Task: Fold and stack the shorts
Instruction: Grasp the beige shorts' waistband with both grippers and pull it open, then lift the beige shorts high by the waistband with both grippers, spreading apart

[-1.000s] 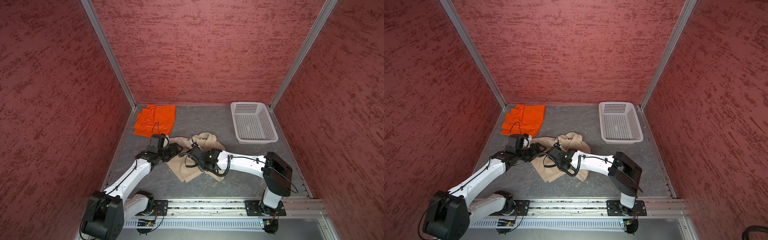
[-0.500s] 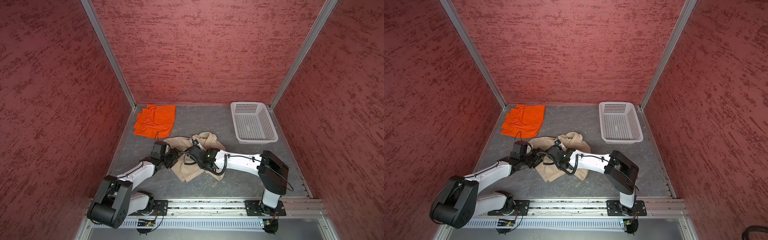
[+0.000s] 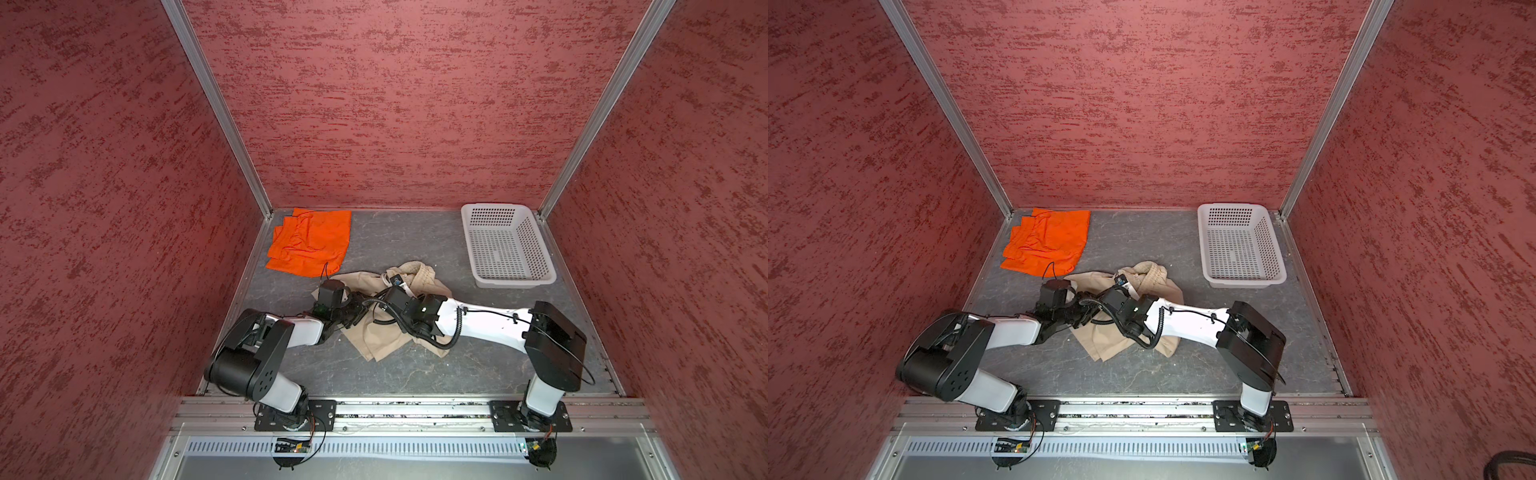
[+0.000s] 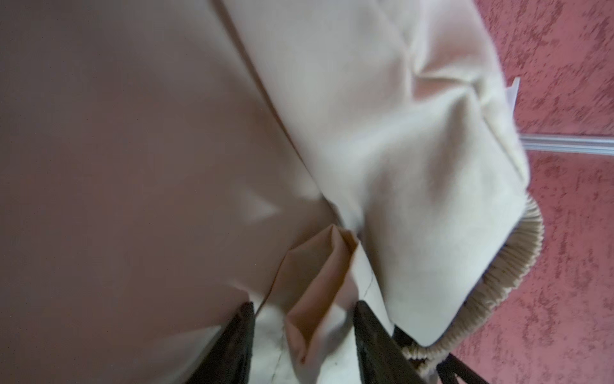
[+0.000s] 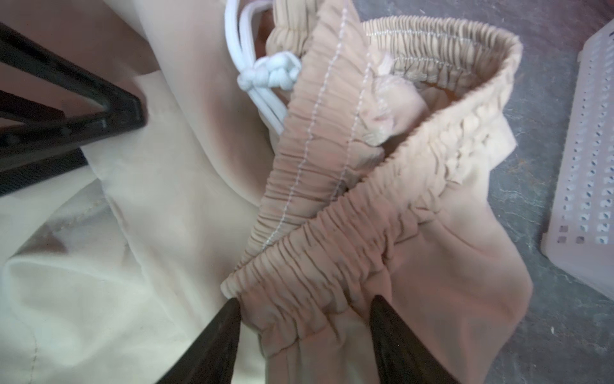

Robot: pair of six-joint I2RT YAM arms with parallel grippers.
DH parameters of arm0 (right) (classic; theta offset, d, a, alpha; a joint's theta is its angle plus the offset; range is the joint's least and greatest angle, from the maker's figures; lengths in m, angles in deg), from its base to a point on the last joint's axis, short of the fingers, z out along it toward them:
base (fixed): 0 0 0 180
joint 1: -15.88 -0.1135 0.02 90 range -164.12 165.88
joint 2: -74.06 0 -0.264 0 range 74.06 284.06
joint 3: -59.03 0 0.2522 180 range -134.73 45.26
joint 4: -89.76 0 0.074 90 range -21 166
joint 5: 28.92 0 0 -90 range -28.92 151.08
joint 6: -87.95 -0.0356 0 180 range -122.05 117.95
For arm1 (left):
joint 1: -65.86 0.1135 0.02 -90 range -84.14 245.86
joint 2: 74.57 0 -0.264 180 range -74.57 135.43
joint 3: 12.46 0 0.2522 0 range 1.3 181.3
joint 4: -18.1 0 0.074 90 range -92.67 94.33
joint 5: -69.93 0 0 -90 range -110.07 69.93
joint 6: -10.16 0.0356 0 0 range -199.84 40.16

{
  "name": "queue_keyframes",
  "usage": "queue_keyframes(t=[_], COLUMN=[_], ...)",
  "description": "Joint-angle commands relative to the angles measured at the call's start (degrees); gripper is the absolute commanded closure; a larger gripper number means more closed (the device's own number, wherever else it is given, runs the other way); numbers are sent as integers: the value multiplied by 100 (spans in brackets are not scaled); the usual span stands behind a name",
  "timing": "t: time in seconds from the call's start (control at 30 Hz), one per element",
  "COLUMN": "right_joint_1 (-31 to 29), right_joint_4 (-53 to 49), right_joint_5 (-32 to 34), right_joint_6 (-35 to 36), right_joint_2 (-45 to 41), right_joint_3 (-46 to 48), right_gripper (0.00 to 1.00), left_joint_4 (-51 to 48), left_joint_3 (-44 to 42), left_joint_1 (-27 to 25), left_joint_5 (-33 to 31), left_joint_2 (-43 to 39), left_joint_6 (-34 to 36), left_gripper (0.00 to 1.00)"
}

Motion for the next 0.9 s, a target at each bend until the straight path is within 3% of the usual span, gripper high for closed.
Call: queue_keyframes(t=[0.0,0.1,0.17,0.23,0.33,0.87], right_joint_1=[34,61,83,113,141,-27], right_joint_4=[135,139,162,155,58,-118], right_joint_5=[-24,-33,-67,-166,-337,-178], right_joint_6=[-163,-198,-199,-203,-310,3], right_joint_2=[-409,-769,-1024,-1235,-1300,325], right_joint_3=[111,214,300,390,374,-217], right_gripper=[37,36,32,27,27,25], left_joint_4=[1059,1119,1008,851,548,336], left_joint_3=[29,11,3,7,33,25], left_joint_1=[-83,-138,-156,-154,-156,-156], left_joint_5=[67,-29,-91,-176,-240,-232], left_joint_2=[195,122,-18,-172,-374,-517], left_joint_6=[-277,-355,-318,-276,-140,-99], left_gripper=[69,92,98,100,100,100])
